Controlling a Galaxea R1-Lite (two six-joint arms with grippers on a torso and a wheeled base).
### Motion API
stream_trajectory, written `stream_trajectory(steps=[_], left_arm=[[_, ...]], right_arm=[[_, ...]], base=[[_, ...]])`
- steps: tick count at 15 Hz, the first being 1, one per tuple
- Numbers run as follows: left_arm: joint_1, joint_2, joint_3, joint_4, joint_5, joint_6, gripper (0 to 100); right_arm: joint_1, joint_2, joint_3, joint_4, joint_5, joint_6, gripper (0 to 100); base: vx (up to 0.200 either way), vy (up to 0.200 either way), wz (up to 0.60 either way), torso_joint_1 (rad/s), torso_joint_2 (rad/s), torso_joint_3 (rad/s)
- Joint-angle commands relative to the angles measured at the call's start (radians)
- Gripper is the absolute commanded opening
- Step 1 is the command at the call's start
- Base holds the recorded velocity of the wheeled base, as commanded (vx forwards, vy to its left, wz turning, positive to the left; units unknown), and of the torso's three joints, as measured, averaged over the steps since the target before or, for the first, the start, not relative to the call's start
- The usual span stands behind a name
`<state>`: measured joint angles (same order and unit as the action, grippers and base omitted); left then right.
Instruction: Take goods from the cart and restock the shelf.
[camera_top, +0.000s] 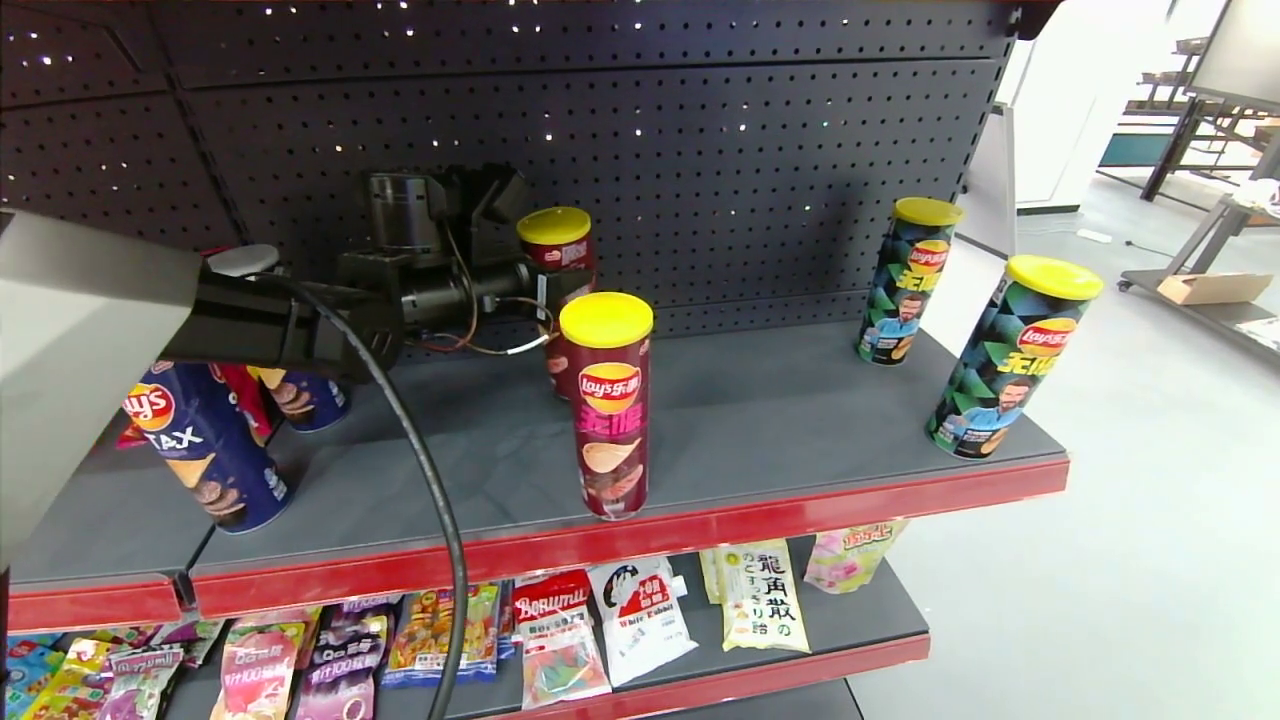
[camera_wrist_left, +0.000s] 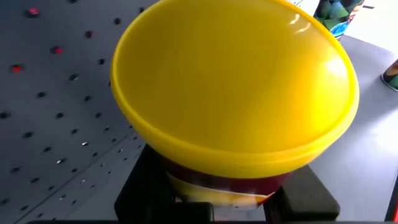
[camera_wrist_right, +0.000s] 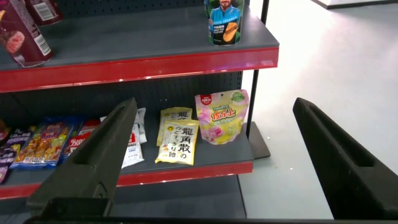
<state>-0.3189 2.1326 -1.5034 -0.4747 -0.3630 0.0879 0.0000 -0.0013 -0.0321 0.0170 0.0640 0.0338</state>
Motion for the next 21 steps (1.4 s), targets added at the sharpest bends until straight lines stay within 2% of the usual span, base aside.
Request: stream_trajectory(steps=[1, 3, 5, 10, 15, 17, 21], left_arm=[[-0.008, 0.026, -0.023, 0.004, 0.013, 0.0, 0], [-0.012, 0.036, -0.046, 0.024, 0.016, 0.0, 0], [-0.022, 0.055, -0.08, 0.042, 0.058, -0.004, 0], [-0.046, 0.081, -0.121, 0.051, 0.114, -0.073, 0], [-0.054, 0.095, -0.127, 0.065, 0.139, -0.073, 0], [-0.066, 0.098, -0.132, 0.073, 0.185, -0.076, 0], [-0.077, 0.113, -0.164, 0.071, 0.199, -0.076, 0]], right_arm=[[0.0, 0.001, 0.0, 0.0, 0.0, 0.0, 100], [0.0, 0.001, 0.0, 0.0, 0.0, 0.0, 100], [0.0, 0.001, 0.0, 0.0, 0.0, 0.0, 100], [0.0, 0.001, 0.0, 0.0, 0.0, 0.0, 100], [0.0, 0.001, 0.0, 0.0, 0.0, 0.0, 100], [0.0, 0.001, 0.0, 0.001, 0.0, 0.0, 100], [0.0, 0.001, 0.0, 0.0, 0.0, 0.0, 100]], base=[[0.0, 0.0, 0.0, 0.0, 0.0, 0.0], [0.0, 0.0, 0.0, 0.0, 0.0, 0.0], [0.0, 0.0, 0.0, 0.0, 0.0, 0.0], [0.0, 0.0, 0.0, 0.0, 0.0, 0.0], [0.0, 0.0, 0.0, 0.0, 0.0, 0.0], [0.0, 0.0, 0.0, 0.0, 0.0, 0.0], [0.0, 0.0, 0.0, 0.0, 0.0, 0.0]])
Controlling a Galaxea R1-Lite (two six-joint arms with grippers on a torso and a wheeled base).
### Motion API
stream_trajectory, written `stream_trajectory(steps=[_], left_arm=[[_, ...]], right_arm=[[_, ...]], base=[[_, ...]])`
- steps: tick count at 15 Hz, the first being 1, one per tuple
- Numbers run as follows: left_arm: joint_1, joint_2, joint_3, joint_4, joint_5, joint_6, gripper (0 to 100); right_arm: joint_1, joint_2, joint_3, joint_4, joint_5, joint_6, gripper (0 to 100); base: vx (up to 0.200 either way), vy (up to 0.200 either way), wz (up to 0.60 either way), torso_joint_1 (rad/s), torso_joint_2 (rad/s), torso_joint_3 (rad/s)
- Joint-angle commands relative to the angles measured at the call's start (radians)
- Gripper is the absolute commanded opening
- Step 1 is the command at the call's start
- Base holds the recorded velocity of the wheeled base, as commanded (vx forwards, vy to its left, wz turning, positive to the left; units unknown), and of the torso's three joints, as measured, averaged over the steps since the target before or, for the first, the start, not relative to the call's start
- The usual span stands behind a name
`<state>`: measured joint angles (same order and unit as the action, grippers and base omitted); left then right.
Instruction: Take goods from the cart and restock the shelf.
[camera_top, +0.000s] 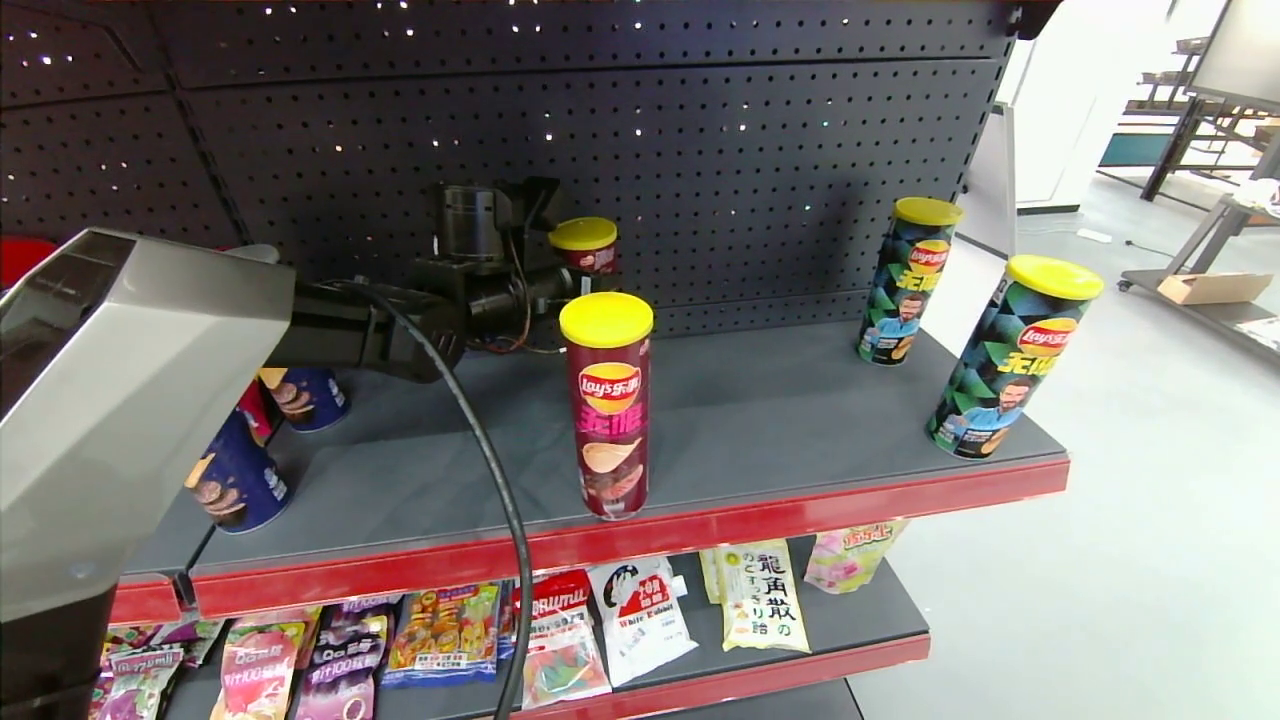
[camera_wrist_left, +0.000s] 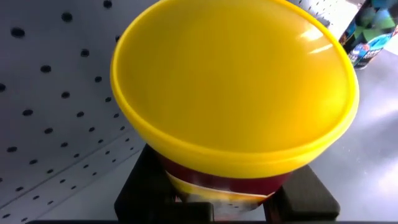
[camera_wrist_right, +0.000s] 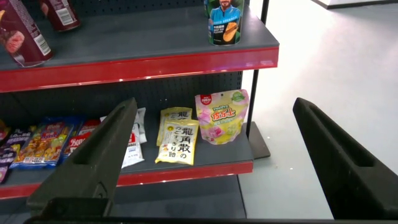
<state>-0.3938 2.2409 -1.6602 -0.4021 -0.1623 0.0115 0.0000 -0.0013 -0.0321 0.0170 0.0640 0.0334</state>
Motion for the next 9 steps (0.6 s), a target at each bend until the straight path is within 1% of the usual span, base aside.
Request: stream_trajectory(steps=[1, 6, 9], left_arm=[[-0.007, 0.009, -0.015, -0.001, 0.003, -0.005, 0], [-0.01, 0.017, -0.015, 0.0, 0.01, -0.007, 0], [-0.01, 0.016, -0.015, 0.011, 0.026, -0.007, 0]], right_arm=[[0.0, 0.001, 0.0, 0.0, 0.0, 0.0, 100], [0.0, 0.001, 0.0, 0.001, 0.0, 0.0, 100], [0.0, 0.001, 0.0, 0.0, 0.0, 0.0, 100]], base=[[0.0, 0.0, 0.0, 0.0, 0.0, 0.0], [0.0, 0.0, 0.0, 0.0, 0.0, 0.0], [0.0, 0.0, 0.0, 0.0, 0.0, 0.0]])
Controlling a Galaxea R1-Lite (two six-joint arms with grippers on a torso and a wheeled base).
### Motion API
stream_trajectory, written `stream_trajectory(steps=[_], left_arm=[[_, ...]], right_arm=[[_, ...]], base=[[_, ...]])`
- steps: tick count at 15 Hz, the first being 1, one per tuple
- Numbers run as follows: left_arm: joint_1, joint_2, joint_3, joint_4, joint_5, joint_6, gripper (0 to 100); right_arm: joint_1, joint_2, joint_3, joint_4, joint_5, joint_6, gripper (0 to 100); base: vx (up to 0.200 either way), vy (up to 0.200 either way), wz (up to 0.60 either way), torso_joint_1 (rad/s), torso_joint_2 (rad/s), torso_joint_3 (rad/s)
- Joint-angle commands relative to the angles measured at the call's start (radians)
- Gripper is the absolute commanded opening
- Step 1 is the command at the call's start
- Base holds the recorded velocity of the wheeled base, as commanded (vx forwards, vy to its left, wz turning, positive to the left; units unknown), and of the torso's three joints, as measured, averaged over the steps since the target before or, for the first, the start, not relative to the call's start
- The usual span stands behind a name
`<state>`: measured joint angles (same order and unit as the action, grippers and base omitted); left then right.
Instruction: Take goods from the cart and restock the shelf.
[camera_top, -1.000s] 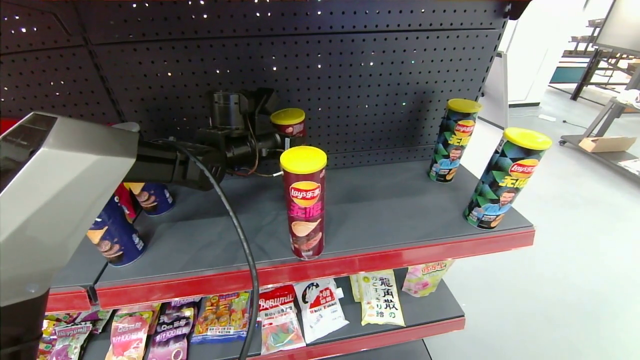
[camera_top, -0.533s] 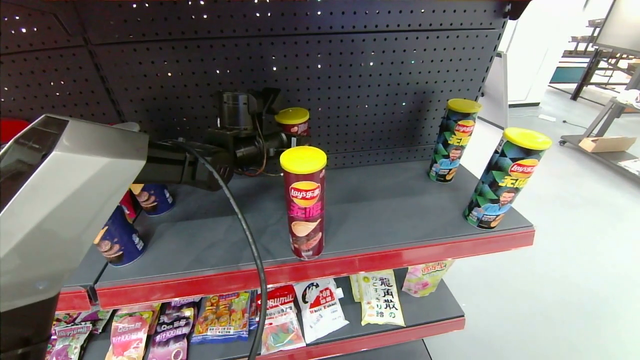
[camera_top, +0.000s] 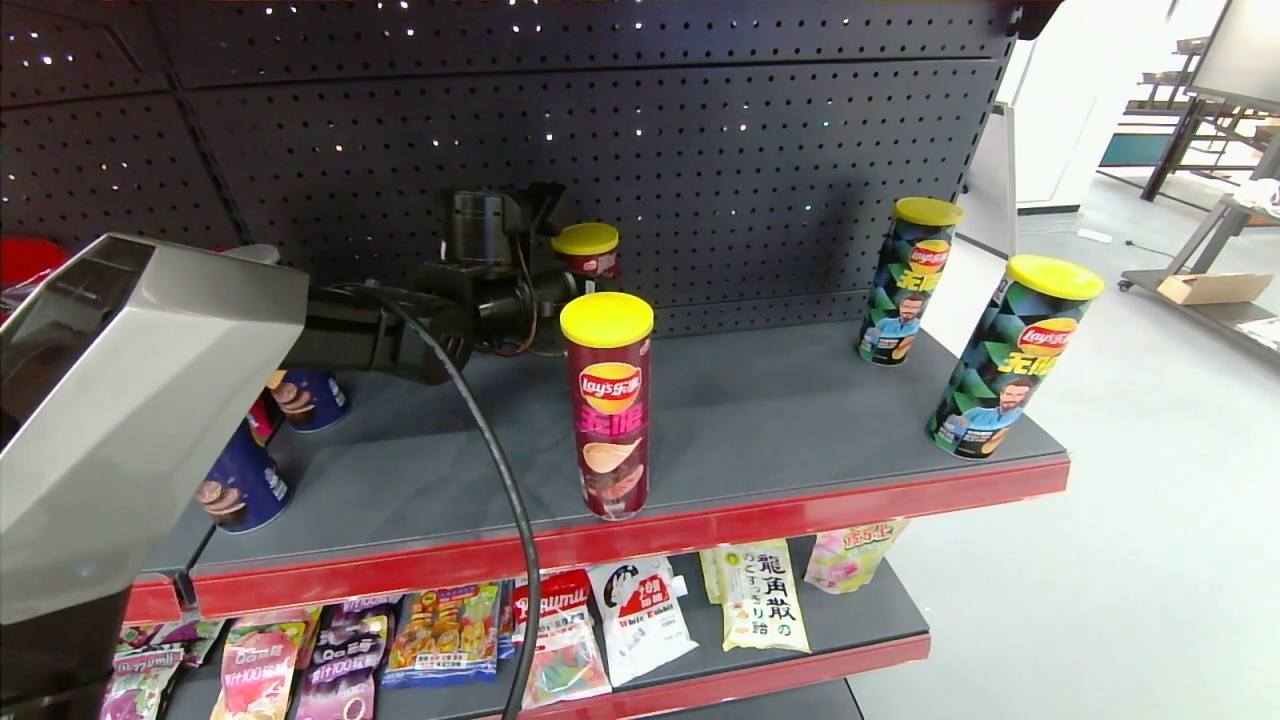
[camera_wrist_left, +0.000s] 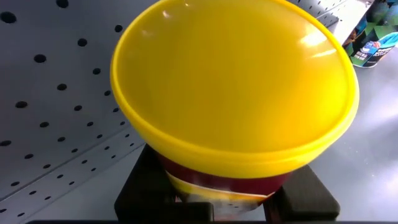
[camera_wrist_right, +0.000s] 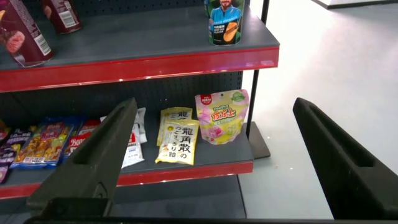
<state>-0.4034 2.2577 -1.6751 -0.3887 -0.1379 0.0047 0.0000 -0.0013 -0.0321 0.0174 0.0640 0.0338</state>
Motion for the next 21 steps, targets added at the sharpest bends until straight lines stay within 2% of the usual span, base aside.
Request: stream_trajectory(steps=[1, 7, 8, 15, 18, 19, 21], left_arm=[[0.0, 0.0, 0.0, -0.002, 0.003, 0.0, 0], [-0.003, 0.0, 0.0, 0.014, 0.004, 0.009, 0], [-0.003, 0.0, 0.0, 0.014, 0.004, 0.009, 100], [-0.003, -0.029, 0.009, 0.042, 0.006, 0.0, 100], [0.005, -0.121, 0.104, 0.133, 0.003, 0.005, 100], [0.009, -0.164, 0.167, 0.169, 0.003, 0.003, 100], [0.015, -0.208, 0.245, 0.179, 0.004, 0.003, 100]], right_arm=[[0.0, 0.001, 0.0, -0.001, 0.0, 0.0, 100], [0.0, 0.001, 0.0, -0.001, 0.0, 0.0, 100], [0.0, 0.001, 0.0, -0.001, 0.0, 0.0, 100], [0.0, 0.001, 0.0, -0.001, 0.0, 0.0, 100], [0.0, 0.001, 0.0, -0.001, 0.0, 0.0, 100], [0.0, 0.001, 0.0, -0.001, 0.0, 0.0, 100], [0.0, 0.001, 0.0, -0.001, 0.0, 0.0, 100]], base=[[0.0, 0.0, 0.0, 0.0, 0.0, 0.0], [0.0, 0.0, 0.0, 0.0, 0.0, 0.0], [0.0, 0.0, 0.0, 0.0, 0.0, 0.0], [0.0, 0.0, 0.0, 0.0, 0.0, 0.0], [0.0, 0.0, 0.0, 0.0, 0.0, 0.0], [0.0, 0.0, 0.0, 0.0, 0.0, 0.0], [0.0, 0.0, 0.0, 0.0, 0.0, 0.0]])
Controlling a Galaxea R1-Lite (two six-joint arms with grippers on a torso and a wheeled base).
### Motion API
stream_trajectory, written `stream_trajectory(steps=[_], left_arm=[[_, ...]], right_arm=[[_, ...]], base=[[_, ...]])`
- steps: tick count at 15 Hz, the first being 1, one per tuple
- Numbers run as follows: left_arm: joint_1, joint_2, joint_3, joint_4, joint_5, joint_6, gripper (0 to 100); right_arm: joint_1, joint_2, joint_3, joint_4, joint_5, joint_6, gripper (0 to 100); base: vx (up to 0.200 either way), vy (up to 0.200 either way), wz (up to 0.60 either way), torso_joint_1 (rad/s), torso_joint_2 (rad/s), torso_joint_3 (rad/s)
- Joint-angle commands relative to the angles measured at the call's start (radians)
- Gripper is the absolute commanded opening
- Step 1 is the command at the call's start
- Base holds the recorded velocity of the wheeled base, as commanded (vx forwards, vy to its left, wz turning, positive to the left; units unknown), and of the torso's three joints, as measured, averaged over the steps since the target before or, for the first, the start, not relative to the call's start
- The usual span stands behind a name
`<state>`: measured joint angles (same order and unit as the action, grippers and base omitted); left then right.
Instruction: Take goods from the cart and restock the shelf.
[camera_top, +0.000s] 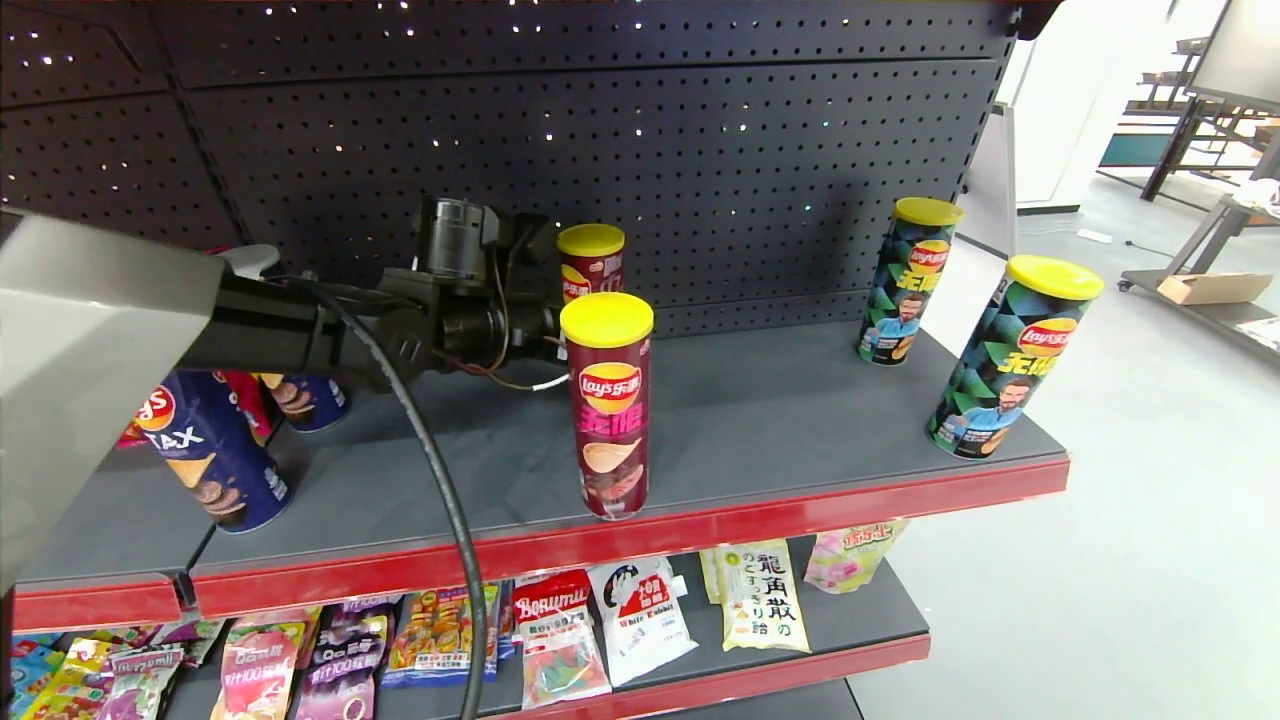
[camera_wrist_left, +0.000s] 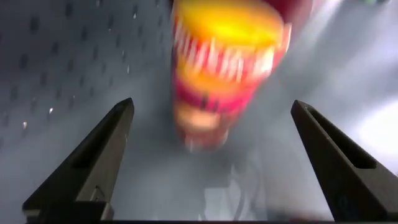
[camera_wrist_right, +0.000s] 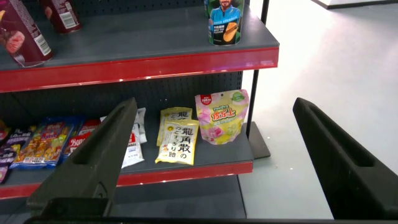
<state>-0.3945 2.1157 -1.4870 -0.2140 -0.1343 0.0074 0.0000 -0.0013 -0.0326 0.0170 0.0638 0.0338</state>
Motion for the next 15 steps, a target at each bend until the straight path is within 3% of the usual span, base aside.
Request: stream_trajectory(steps=[1, 4, 5, 7, 8, 11, 12, 14, 15], left_arm=[[0.019, -0.105, 0.12, 0.005, 0.001, 0.002, 100], [0.031, -0.238, 0.355, 0.008, 0.015, 0.009, 100], [0.032, -0.342, 0.496, 0.038, 0.048, 0.012, 100], [0.04, -0.462, 0.582, 0.114, 0.087, 0.036, 100], [0.089, -0.593, 0.642, 0.2, 0.085, 0.059, 100], [0.177, -0.839, 0.758, 0.229, 0.065, 0.085, 100], [0.22, -0.991, 0.809, 0.265, 0.008, 0.091, 100], [0.31, -1.347, 0.863, 0.456, -0.168, 0.091, 100], [0.318, -1.465, 0.861, 0.518, -0.203, 0.075, 100]], right_arm=[[0.0, 0.001, 0.0, 0.0, 0.001, 0.0, 100], [0.0, 0.001, 0.0, 0.0, 0.001, 0.0, 100], [0.0, 0.001, 0.0, 0.0, 0.001, 0.0, 100], [0.0, 0.001, 0.0, 0.0, 0.001, 0.0, 100], [0.0, 0.001, 0.0, 0.0, 0.001, 0.0, 100], [0.0, 0.001, 0.0, 0.0, 0.001, 0.0, 100], [0.0, 0.001, 0.0, 0.0, 0.001, 0.0, 100], [0.0, 0.001, 0.0, 0.0, 0.001, 0.0, 100], [0.0, 0.001, 0.0, 0.0, 0.001, 0.0, 100]], base=[[0.0, 0.0, 0.0, 0.0, 0.0, 0.0], [0.0, 0.0, 0.0, 0.0, 0.0, 0.0], [0.0, 0.0, 0.0, 0.0, 0.0, 0.0], [0.0, 0.0, 0.0, 0.0, 0.0, 0.0], [0.0, 0.0, 0.0, 0.0, 0.0, 0.0], [0.0, 0.0, 0.0, 0.0, 0.0, 0.0], [0.0, 0.0, 0.0, 0.0, 0.0, 0.0], [0.0, 0.0, 0.0, 0.0, 0.0, 0.0], [0.0, 0.0, 0.0, 0.0, 0.0, 0.0]])
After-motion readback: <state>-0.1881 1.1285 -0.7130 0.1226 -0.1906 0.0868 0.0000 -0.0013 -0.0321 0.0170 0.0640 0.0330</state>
